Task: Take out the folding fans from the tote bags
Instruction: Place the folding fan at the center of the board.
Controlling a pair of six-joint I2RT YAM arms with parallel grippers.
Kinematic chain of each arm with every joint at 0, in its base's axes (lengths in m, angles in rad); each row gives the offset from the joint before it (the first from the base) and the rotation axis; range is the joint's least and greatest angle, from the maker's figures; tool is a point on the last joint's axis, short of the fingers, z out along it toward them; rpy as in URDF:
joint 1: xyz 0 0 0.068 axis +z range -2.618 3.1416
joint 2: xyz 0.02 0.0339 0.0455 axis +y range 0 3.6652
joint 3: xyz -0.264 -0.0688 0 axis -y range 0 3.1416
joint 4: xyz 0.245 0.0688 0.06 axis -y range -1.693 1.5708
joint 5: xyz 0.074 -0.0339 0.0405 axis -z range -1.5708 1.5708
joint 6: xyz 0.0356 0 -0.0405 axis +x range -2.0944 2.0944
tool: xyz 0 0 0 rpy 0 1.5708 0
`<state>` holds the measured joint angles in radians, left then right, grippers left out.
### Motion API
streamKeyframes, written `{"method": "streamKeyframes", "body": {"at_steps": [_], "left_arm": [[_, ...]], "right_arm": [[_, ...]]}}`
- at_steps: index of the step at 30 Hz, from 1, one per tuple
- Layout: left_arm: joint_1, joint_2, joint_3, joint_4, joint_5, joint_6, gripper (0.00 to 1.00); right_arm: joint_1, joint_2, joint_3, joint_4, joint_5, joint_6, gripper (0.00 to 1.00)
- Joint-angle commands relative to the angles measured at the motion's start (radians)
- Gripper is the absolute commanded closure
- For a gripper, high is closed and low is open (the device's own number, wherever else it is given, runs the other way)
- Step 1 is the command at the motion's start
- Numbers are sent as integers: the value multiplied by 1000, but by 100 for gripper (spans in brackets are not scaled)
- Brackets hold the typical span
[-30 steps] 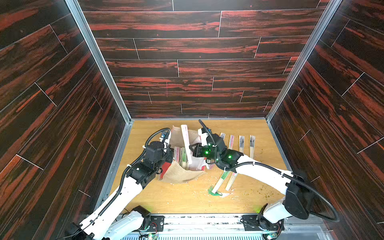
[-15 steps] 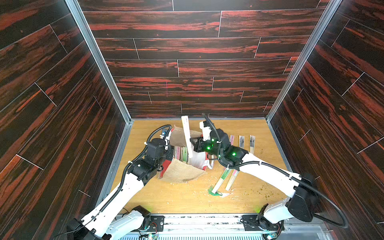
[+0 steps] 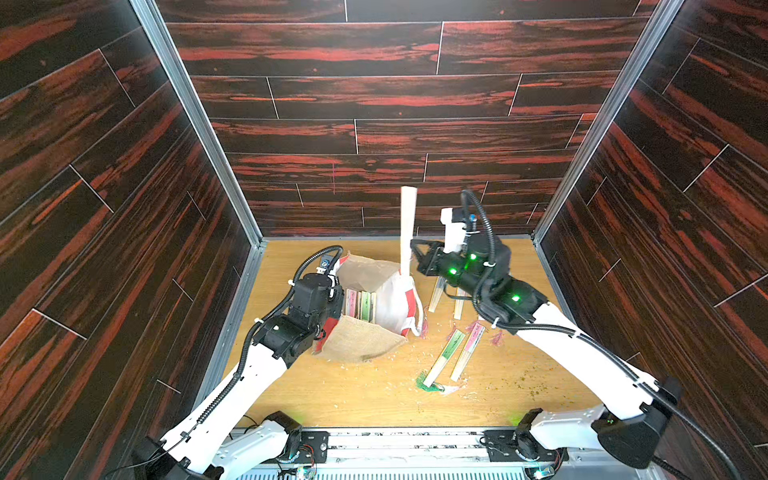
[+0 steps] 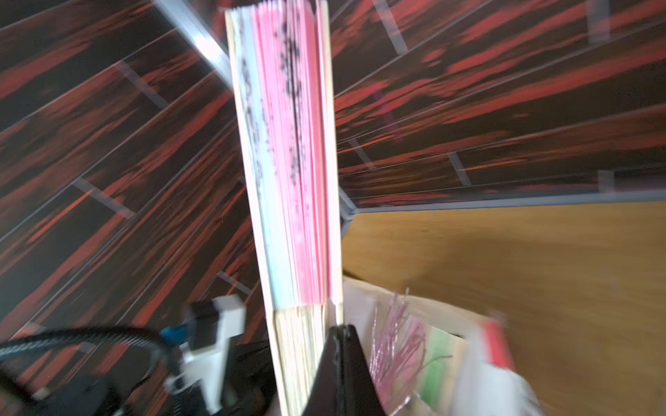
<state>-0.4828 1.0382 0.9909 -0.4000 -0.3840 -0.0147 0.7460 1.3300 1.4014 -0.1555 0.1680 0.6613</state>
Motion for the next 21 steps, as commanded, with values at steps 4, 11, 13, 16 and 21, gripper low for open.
{"method": "streamKeyframes", "body": {"at_steps": [4,11,13,16,21], "left_arm": [[4,-43,58,-39,-166,93,100],[7,-86,84,-47,-242,140,100],[7,-101,87,-48,-241,140,100],[9,-120,90,-48,-243,138,100],[10,-156,79,-42,-211,140,100]], "right_arm": [[-51,3,-17,-251,109,128,100],[-56,96,-94,-309,73,202,100],[-57,137,-109,-316,60,219,100],[-58,214,-114,-315,27,244,100],[-60,371,-58,-331,31,264,100]]}}
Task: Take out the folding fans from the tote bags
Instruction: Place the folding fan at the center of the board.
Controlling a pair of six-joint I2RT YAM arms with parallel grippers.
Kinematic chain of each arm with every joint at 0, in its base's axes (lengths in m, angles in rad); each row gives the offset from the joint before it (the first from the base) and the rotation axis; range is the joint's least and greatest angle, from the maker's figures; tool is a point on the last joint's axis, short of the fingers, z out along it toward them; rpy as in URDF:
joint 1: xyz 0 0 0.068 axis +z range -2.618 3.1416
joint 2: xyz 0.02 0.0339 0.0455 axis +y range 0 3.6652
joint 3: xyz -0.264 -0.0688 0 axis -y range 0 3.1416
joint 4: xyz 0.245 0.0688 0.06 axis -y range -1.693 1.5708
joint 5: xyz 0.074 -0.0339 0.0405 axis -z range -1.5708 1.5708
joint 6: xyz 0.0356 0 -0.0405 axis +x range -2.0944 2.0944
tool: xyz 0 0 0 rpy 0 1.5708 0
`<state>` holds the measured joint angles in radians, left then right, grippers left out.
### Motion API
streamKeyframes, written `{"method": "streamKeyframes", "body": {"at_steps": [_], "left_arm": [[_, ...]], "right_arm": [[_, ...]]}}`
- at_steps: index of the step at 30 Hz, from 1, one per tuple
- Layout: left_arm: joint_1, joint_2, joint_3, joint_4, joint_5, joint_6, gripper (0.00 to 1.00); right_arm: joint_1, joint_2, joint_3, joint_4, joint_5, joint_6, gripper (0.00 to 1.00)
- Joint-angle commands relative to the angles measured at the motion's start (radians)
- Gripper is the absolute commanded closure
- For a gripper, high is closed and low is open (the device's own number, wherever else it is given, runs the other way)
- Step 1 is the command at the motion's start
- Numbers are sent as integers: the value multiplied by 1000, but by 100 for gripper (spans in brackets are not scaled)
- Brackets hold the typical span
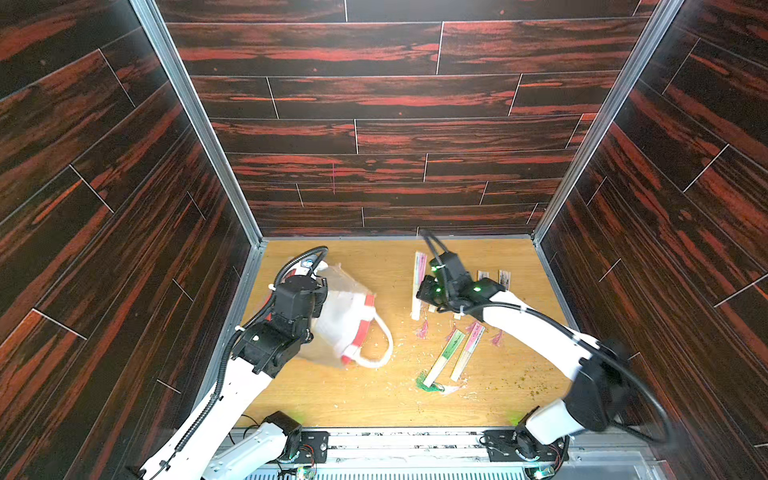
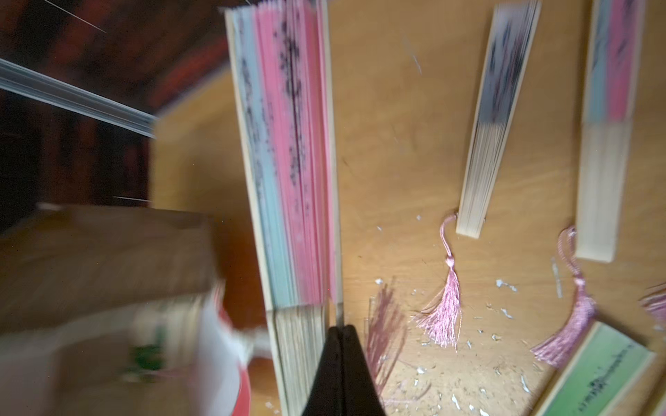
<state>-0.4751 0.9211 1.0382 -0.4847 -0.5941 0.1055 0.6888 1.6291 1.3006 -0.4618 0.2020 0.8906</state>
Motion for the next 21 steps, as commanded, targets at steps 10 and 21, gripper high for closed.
{"method": "streamKeyframes", "body": {"at_steps": [10,21], "left_arm": [[3,-77,12,38,48,10,100],[3,-84,-34,96,173,-7,100]], "right_arm": [[-44,381,308,-72,25,34,100],[-105,645,582,-188,21,45,100]]}}
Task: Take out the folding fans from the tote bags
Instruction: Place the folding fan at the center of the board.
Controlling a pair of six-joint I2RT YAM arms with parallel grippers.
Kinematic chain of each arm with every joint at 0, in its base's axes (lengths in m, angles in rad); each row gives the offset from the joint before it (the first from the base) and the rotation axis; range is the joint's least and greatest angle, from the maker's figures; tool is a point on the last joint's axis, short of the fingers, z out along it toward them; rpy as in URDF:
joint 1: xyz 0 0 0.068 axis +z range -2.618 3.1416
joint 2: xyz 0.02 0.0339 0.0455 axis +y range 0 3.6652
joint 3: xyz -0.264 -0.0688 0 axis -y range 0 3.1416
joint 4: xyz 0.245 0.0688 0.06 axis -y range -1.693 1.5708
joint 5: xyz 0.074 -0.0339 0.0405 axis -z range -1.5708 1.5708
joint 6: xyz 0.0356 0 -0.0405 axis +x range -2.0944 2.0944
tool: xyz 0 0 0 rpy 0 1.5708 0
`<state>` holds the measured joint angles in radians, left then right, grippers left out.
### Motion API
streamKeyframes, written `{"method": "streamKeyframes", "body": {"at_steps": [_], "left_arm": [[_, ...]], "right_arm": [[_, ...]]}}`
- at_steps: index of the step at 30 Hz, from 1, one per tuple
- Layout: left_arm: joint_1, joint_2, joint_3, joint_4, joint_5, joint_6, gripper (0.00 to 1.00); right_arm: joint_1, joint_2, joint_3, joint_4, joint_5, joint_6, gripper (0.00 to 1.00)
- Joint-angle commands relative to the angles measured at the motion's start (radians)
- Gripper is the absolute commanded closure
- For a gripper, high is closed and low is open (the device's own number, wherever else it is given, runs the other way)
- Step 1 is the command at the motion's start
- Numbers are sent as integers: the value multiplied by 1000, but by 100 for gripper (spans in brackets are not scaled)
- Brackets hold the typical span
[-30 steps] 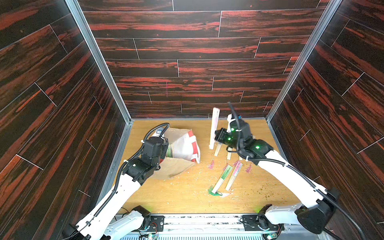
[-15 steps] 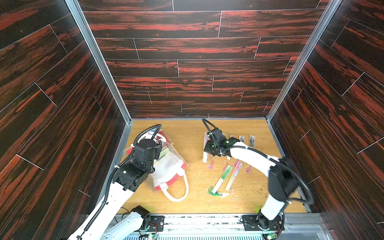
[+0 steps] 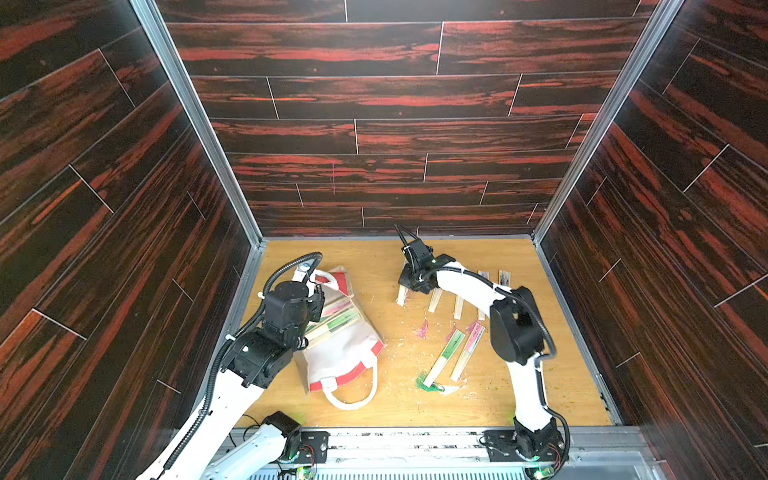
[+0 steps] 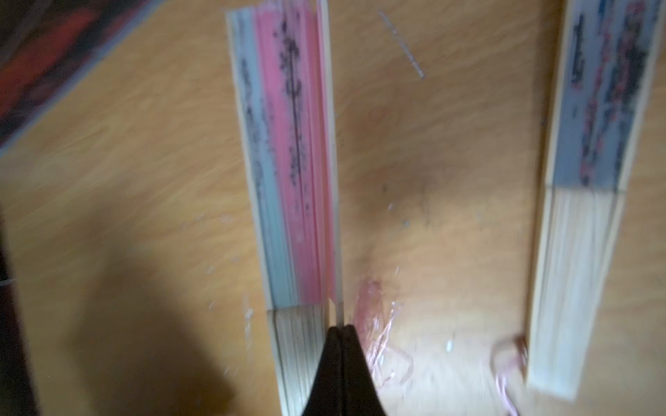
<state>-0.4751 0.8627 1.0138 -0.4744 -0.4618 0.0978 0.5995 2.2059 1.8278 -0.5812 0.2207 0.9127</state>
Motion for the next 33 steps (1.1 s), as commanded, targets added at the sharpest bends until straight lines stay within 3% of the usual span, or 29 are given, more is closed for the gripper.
{"method": "streamKeyframes", "body": {"at_steps": [1,6,14,21,27,33], "left_arm": [[3,-24,-10,90,46,0,100],[3,6,3,116,58,2,100],[5,61,-8,242,80,13,100],[7,124,22,277,79,13,100],[9,157,29,295,80,-2,100],[13,173,20,309,91,-23,100]], "right_arm": [[-23,85,74,-80,2,26,100],[-52,128,103,-99,-15,43,100],[-63,135,108,-108,-41,7,67],[-66,63,97,-108,-54,-35,60],[-64,-134,-40,-35,-49,-66,56],[-27,-504,-406,247,-102,-75,56]]}}
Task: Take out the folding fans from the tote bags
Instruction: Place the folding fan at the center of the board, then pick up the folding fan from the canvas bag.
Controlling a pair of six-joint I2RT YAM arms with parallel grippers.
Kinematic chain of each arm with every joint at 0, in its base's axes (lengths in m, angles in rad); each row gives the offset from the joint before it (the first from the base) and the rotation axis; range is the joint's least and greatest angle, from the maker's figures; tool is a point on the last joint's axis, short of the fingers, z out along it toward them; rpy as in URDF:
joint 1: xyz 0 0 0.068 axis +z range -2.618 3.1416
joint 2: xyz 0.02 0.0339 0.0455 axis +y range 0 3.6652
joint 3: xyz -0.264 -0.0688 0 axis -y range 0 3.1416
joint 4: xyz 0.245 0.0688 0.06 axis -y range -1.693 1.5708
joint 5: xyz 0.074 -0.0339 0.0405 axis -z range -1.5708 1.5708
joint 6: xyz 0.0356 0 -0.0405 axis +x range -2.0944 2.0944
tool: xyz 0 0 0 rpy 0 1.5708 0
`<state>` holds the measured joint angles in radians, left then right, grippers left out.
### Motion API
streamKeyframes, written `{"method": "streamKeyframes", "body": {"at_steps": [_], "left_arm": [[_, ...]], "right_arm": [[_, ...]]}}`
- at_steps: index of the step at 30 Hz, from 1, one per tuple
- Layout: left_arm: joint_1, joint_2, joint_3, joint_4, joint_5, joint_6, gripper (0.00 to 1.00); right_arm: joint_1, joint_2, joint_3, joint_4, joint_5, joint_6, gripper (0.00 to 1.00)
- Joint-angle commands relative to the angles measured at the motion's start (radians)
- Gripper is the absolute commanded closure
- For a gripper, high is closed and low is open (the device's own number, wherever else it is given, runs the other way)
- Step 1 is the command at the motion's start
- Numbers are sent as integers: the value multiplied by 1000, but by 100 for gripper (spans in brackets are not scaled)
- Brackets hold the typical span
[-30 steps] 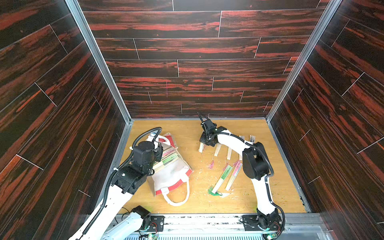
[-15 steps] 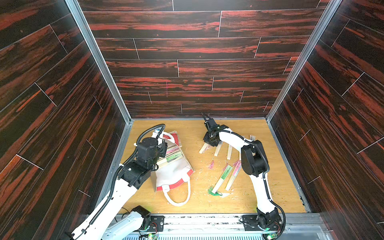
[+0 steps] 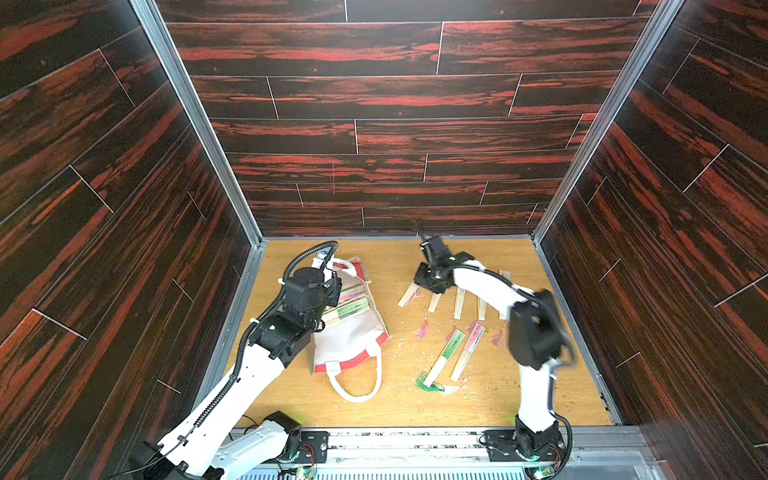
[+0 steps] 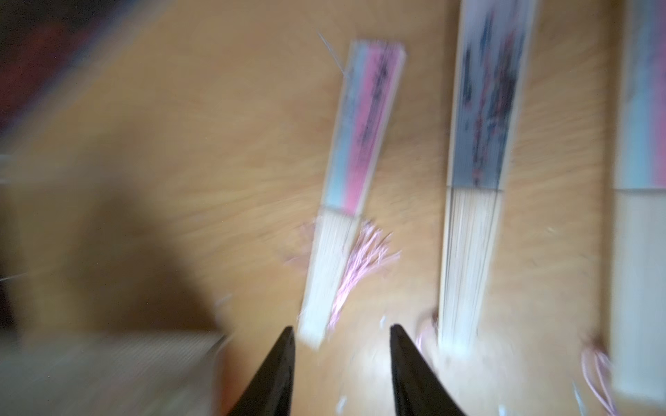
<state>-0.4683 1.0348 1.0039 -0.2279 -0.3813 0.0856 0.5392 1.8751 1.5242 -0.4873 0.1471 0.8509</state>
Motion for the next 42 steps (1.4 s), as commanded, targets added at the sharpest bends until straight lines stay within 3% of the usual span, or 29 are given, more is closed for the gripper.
{"method": "streamKeyframes", "body": {"at_steps": [1,6,9,13,19,31,42], "left_arm": [[6,2,27,64,11,-14,100],[8,1,21,70,12,-26,100],[11,4,26,64,0,-34,100],[11,8,26,66,-1,-46,100],[11,30,44,50,-30,-62,100],[11,91,106,28,-48,-133,100],[11,33,83,50,-33,-180,100]], "right_arm": [[61,-249,-175,225,-16,-29,56],[253,-539,-462,500,71,-146,57],[380,-622,-530,562,116,-241,60],[528,-595,-530,542,157,-324,61],[671,-485,-522,587,98,-363,66],[682,-213,-361,473,-28,-351,67],[640,1,-250,424,-93,-276,71]]}}
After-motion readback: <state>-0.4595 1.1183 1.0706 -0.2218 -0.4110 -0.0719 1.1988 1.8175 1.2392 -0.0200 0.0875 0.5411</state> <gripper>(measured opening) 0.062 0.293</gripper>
